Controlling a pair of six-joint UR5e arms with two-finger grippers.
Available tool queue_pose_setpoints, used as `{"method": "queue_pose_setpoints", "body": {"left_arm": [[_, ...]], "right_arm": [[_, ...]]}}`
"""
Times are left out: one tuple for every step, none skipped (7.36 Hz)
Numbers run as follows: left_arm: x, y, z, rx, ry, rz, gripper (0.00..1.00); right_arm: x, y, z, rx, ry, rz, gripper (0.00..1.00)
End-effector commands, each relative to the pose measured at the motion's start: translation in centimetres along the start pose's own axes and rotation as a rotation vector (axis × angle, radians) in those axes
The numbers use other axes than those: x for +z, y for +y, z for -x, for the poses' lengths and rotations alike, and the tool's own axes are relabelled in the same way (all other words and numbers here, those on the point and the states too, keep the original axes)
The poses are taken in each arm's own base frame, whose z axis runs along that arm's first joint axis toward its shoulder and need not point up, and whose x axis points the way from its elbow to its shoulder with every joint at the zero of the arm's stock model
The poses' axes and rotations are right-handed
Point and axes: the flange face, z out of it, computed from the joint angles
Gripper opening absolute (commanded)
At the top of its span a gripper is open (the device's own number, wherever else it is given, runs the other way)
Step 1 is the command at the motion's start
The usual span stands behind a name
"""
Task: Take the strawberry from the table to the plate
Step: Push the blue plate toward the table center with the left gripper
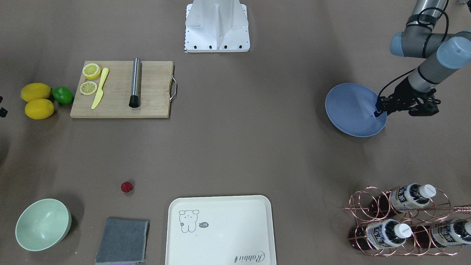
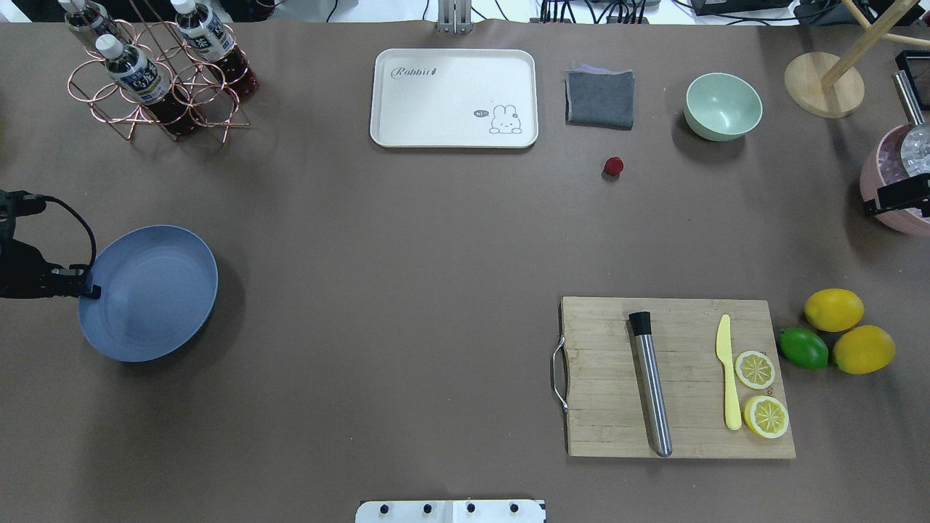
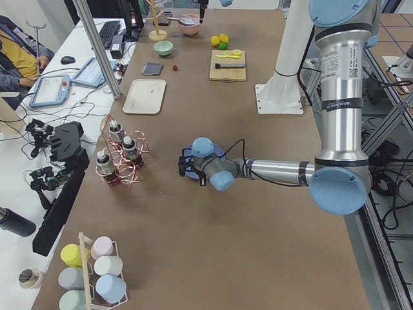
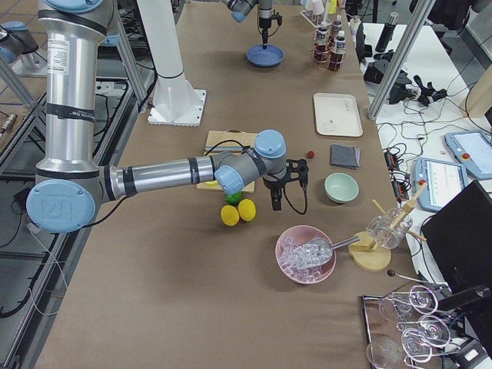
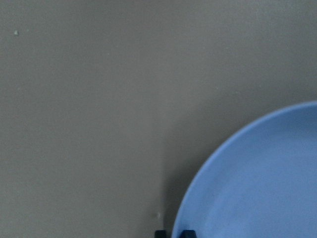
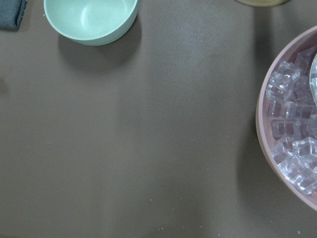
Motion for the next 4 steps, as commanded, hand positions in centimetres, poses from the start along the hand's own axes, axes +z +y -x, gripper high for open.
{"method": "queue_pose_setpoints", "body": {"left_arm": [[-3.2, 0.2, -3.9, 0.007, 0.083, 0.035, 0.00], [-5.2, -0.8, -8.9, -0.050, 0.104, 0.031, 0.00], [-6.6, -2.1, -15.4, -0.109, 0.130, 0.030, 0.00], [-6.8, -0.5, -22.9, -0.148, 0.188, 0.056, 0.00]], "right_arm": [[-0.1, -1.6, 1.4, 0.008, -0.007, -0.007, 1.00], [0.0, -3.5, 3.9, 0.008, -0.009, 0.002, 1.00], [0.9, -5.5, 7.4, -0.004, -0.015, 0.022, 1.00], [2.5, -7.7, 11.4, 0.028, -0.030, 0.034, 1.00]]}}
